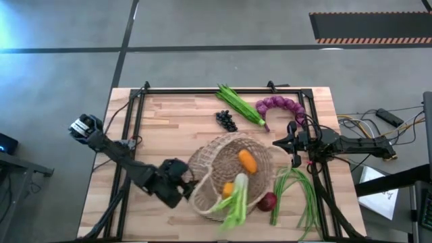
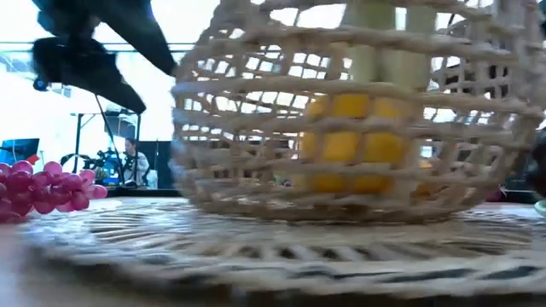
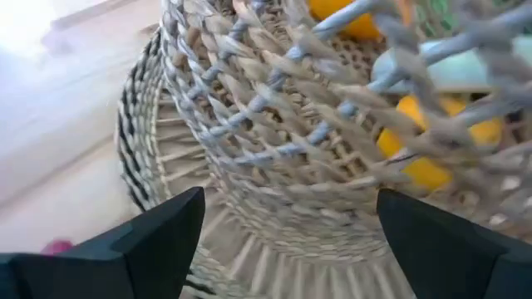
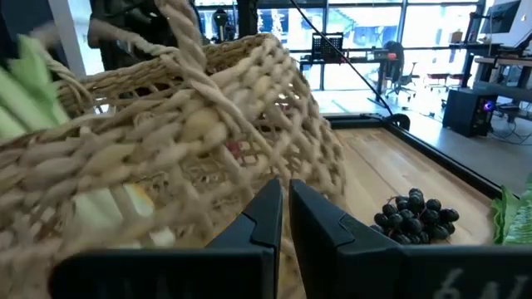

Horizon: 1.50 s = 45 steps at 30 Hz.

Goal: Build produce basket
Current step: Adjust the basket, then put the red grapes into the basket

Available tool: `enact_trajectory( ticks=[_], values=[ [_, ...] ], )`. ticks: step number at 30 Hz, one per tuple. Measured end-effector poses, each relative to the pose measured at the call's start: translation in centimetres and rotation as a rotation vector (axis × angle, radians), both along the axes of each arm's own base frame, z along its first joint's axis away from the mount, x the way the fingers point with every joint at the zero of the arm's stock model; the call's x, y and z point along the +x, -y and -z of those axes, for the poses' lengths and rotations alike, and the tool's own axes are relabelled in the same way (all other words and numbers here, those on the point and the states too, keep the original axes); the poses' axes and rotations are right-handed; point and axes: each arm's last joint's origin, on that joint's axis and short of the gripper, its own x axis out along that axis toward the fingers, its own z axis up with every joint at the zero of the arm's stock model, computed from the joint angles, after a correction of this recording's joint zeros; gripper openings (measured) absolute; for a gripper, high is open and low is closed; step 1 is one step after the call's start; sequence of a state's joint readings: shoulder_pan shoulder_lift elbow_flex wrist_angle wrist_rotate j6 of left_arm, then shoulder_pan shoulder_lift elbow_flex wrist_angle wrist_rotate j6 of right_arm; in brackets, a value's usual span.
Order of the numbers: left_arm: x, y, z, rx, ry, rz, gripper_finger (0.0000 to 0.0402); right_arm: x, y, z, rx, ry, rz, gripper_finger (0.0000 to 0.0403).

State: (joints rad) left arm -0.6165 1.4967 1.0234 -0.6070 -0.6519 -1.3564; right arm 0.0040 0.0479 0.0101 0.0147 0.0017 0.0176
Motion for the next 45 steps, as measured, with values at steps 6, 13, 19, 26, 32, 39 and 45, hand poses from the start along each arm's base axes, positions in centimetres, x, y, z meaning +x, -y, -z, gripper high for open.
enact_trajectory(
  ticks=[6,13,19,26,32,39,45],
  values=[
    [-0.5,-1.0,-1.4,-0.019,-0.244,0.107,0.0341,0.0,0.0,0.0,0.001,0.000,0.000,0.0018],
    [-2.8,-0.4,-3.4,-0.051,-0.541,0.279,0.0341,0.0,0.0,0.0,-0.001,0.000,0.000,0.0018],
    [-2.6,2.0,-1.5,-0.104,-0.489,0.460,0.0340,0.0,0.0,0.0,0.001,0.000,0.000,0.0018],
    [-0.8,3.5,2.7,-0.003,-0.663,0.554,0.0340,0.0,0.0,0.0,-0.002,0.000,0.000,0.0018],
    [-0.2,3.8,5.0,0.105,-0.928,0.593,0.0299,0.0,0.0,0.0,-0.001,0.000,0.000,0.0018],
    [0.4,4.1,5.4,0.147,-0.930,0.612,0.0194,0.0,0.0,0.0,0.001,0.000,0.000,0.0018],
    [-0.1,3.6,6.7,0.143,-0.942,0.604,0.0132,0.0,0.0,0.0,-0.001,0.000,0.000,0.0018]
  ],
)
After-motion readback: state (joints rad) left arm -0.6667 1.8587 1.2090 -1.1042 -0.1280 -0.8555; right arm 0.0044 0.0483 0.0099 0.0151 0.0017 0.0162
